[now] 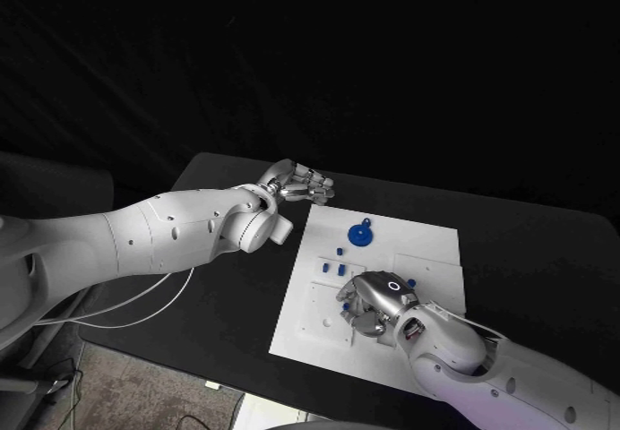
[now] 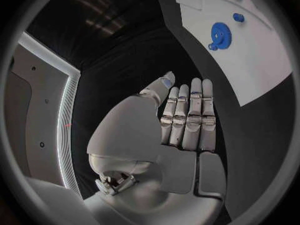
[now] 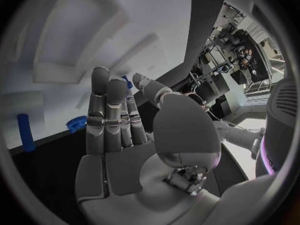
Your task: Assemble the parts on the task board
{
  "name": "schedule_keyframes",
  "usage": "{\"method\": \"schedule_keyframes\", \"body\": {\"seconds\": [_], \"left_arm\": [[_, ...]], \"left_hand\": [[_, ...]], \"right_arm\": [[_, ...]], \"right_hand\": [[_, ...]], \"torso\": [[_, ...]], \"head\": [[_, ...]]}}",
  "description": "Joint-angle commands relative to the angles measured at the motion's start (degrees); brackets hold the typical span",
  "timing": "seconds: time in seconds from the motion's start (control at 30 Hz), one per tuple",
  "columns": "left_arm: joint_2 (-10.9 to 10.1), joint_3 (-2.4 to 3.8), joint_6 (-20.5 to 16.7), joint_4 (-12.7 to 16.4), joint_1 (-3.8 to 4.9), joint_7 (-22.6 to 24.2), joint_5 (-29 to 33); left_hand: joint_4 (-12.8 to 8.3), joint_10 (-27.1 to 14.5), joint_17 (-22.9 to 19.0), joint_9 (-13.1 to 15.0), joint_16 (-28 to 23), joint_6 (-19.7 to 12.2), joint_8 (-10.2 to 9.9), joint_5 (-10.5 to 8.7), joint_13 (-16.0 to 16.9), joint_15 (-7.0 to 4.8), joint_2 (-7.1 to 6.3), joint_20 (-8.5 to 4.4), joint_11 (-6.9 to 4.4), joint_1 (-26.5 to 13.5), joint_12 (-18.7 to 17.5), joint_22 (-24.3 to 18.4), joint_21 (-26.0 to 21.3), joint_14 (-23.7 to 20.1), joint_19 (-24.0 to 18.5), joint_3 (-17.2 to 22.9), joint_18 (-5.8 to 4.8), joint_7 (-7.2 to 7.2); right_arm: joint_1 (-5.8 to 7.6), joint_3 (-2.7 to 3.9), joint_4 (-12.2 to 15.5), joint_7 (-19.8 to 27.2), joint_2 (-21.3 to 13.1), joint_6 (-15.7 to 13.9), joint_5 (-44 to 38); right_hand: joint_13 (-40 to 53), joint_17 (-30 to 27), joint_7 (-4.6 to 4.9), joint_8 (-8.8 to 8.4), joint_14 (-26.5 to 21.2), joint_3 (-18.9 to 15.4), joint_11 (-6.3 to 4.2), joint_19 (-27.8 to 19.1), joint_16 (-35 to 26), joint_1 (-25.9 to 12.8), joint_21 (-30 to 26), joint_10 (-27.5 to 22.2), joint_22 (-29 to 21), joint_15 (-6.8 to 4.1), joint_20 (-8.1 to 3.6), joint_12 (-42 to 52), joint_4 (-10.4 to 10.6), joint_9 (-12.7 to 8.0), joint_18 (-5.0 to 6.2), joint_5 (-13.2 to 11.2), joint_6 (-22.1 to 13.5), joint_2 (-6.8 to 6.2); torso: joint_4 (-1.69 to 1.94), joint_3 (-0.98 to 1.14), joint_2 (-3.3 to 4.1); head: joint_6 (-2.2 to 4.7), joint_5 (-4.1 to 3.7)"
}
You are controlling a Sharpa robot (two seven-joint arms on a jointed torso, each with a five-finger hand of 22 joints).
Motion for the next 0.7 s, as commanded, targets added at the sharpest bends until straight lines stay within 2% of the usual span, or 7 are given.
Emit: {"method": "schedule_keyframes", "body": {"seconds": [0.03, 0.07, 0.2, 0.3, 0.4, 0.5, 0.7], "left_arm": [[0.1, 0.04, 1.0, 0.1, 0.07, 0.0, 0.3], [0.1, 0.04, 1.0, 0.1, 0.07, 0.0, 0.3], [0.0, 0.04, 1.1, 0.0, 0.07, -0.1, 0.3], [0.0, 0.04, 1.1, 0.0, 0.07, -0.1, 0.3], [0.0, 0.04, 1.1, -0.1, 0.07, 0.0, 0.3], [0.0, 0.04, 1.1, -0.2, 0.07, 0.1, 0.3], [0.1, 0.04, 1.0, -0.4, 0.07, 0.3, 0.4]], "left_hand": [[0.0, -0.4, -0.1, 0.0, -0.2, -0.2, -0.1, 0.13, 0.0, -0.08, 0.28, 0.24, 0.0, -0.4, 0.0, 0.0, -0.2, -0.4, -0.1, -0.2, 0.86, -0.01], [0.1, -0.5, 0.0, 0.0, -0.1, -0.3, -0.1, 0.13, 0.0, -0.05, 0.25, 0.29, 0.05, -0.4, 0.0, -0.6, -0.2, -0.5, 0.0, -0.3, 0.89, 0.0], [0.0, -0.5, -0.1, 0.0, -0.2, -0.2, -0.1, 0.17, 0.0, -0.03, 0.23, 0.29, 0.06, -0.3, 0.0, -0.7, -0.2, -0.5, 0.0, -0.3, 0.89, 0.0], [0.0, -0.5, -0.1, 0.0, -0.2, -0.2, -0.1, 0.17, 0.0, -0.03, 0.23, 0.29, 0.06, -0.3, 0.0, -0.7, -0.2, -0.5, 0.0, -0.3, 0.89, 0.0], [0.1, -0.5, -0.1, 0.0, -0.2, -0.5, -0.2, 0.17, 0.0, -0.02, 0.22, 0.31, 0.09, -0.3, 0.0, -0.9, -0.2, -0.6, 0.0, -0.3, 0.89, 0.07], [0.1, -0.6, -0.1, 0.0, -0.2, -0.4, -0.1, 0.2, 0.0, -0.01, 0.22, 0.32, 0.1, -0.3, 0.0, -1.0, -0.2, -0.6, 0.0, -0.4, 0.9, 0.03], [0.1, -0.5, 0.0, 0.0, -0.1, -0.4, -0.1, 0.18, 0.0, -0.03, 0.27, 0.31, 0.06, -0.3, 0.0, -1.1, -0.2, -0.5, 0.0, -0.3, 0.89, 0.04]], "right_arm": [[-0.25, -0.17, 0.1, 0.7, -0.4, -1.6, 1.9], [-0.26, -0.17, 0.3, 0.8, -0.6, -1.9, 2.1], [-0.26, -0.17, 1.9, 1.2, -1.8, -3.3, 2.6], [-0.25, 0.03, 3.4, 1.4, -3.1, -4.5, 3.1], [-0.25, 0.78, 4.8, 1.5, -4.2, -5.1, 3.8], [-0.23, 2.56, 6.6, 1.7, -5.8, -5.1, 4.8], [-0.13, 7.83, 9.1, 3.2, -9.2, -1.5, 6.5]], "right_hand": [[0.2, -0.1, -0.04, -0.2, 0.1, -1.5, 0.1, 2.2, -0.1, -0.6, -0.3, -0.4, -0.4, 0.5, 0.47, 0.2, 0.4, 0.0, 0.72, 3.7, -0.1, -1.08], [0.2, -0.2, -0.05, -0.21, 0.1, -2.5, 0.11, 2.3, -0.1, -0.4, -0.3, -0.5, -0.6, 0.55, 0.54, 0.2, 0.6, 0.0, 0.8, 4.7, -0.2, -1.24], [0.3, -0.6, -0.09, -0.24, 0.1, -7.3, 0.26, 2.3, 0.0, 0.5, -0.2, -1.4, -2.2, 0.69, 0.78, 0.2, 1.7, -0.1, 1.02, 5.6, -0.3, -0.93], [0.3, -0.9, -0.1, -0.24, 0.1, -8.3, 0.25, 2.3, 0.2, 1.0, 0.3, -1.3, -3.2, 0.69, 0.79, 0.2, 2.3, -0.1, 1.04, 5.3, -0.2, -0.91], [0.3, -0.9, -0.15, -0.24, 0.2, -8.2, 0.18, 2.3, 0.3, 1.2, 0.6, -1.1, -3.5, 0.64, 0.74, 0.2, 2.4, 0.0, 1.03, 5.2, -0.1, -0.86], [0.3, -0.9, -0.2, -0.24, 0.1, -7.2, 0.08, 2.3, 0.4, 1.3, 1.0, -0.6, -3.8, 0.57, 0.66, 0.2, 2.6, 0.0, 0.93, 4.8, 0.1, -0.97], [0.2, -0.8, -0.15, -0.26, 0.0, -3.9, -0.21, 2.2, 0.6, 1.7, 1.6, 0.6, -3.9, 0.35, 0.39, 0.2, 2.1, 0.0, 0.79, 3.9, 0.0, -1.05]], "torso": [[0.06, 0.03, -0.03], [0.07, 0.05, -0.03], [0.01, 0.04, -0.05], [-0.04, -0.01, -0.03], [-0.13, -0.05, -0.02], [-0.08, -0.04, -0.05], [-0.12, 0.01, -0.07]], "head": [[0.19, -0.21], [0.29, -0.23], [0.56, -0.47], [0.75, -0.91], [1.02, -1.35], [1.28, -1.89], [1.95, -3.29]]}}
